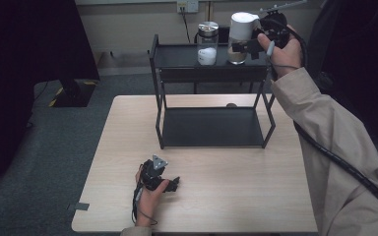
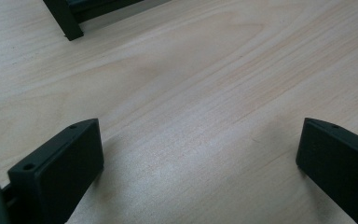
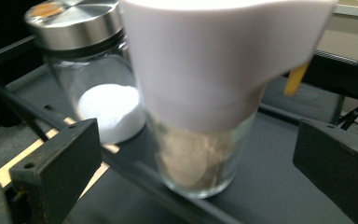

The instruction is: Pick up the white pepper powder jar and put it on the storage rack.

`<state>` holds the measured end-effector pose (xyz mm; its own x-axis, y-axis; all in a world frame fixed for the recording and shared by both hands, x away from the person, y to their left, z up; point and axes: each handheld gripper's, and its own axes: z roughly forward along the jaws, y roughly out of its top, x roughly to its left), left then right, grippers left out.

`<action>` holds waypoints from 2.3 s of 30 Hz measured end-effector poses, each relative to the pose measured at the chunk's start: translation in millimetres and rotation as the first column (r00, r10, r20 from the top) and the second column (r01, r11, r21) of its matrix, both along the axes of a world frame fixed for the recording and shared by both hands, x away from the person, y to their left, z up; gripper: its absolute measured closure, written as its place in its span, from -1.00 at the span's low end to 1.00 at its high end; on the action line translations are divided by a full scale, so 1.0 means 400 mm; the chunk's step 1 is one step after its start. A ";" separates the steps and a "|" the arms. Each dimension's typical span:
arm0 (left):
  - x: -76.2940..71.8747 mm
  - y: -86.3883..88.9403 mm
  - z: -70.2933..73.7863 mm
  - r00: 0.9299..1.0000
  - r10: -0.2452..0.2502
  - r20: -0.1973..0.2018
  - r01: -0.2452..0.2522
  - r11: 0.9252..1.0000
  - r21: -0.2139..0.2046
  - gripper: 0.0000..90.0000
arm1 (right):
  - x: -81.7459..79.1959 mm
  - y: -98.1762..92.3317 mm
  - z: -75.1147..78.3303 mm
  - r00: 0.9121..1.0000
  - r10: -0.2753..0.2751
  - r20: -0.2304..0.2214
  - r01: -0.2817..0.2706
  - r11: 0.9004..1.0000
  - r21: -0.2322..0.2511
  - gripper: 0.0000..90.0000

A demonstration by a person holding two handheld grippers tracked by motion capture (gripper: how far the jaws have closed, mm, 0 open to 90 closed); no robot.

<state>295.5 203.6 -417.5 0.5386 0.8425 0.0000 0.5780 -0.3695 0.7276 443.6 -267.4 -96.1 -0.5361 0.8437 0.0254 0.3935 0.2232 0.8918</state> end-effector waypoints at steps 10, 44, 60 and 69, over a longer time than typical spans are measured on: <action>0.000 0.000 0.000 1.000 0.000 0.000 0.000 1.000 0.000 -1.00 | -0.049 -0.027 -0.024 0.999 0.036 0.005 -0.036 0.999 0.013 -1.00; -0.001 0.000 -0.001 1.000 0.001 0.003 -0.001 1.000 -0.001 -1.00 | -0.154 -0.055 -0.190 0.992 0.123 0.012 -0.123 0.992 0.041 -0.98; -0.001 0.000 -0.002 1.000 0.002 0.002 -0.002 1.000 -0.003 -1.00 | -0.171 -0.053 -0.278 0.987 0.160 -0.014 -0.159 0.985 0.061 -0.98; -0.001 0.000 -0.001 1.000 0.001 0.003 -0.001 1.000 -0.001 -1.00 | -0.178 -0.061 -0.322 0.984 0.175 -0.016 -0.174 0.982 0.068 -0.98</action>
<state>295.2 203.5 -418.0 0.5379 0.8430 0.0009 0.5763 -0.3686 0.7294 372.4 -291.8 -224.9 -0.6736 0.7334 0.0914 0.3734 0.2310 0.8984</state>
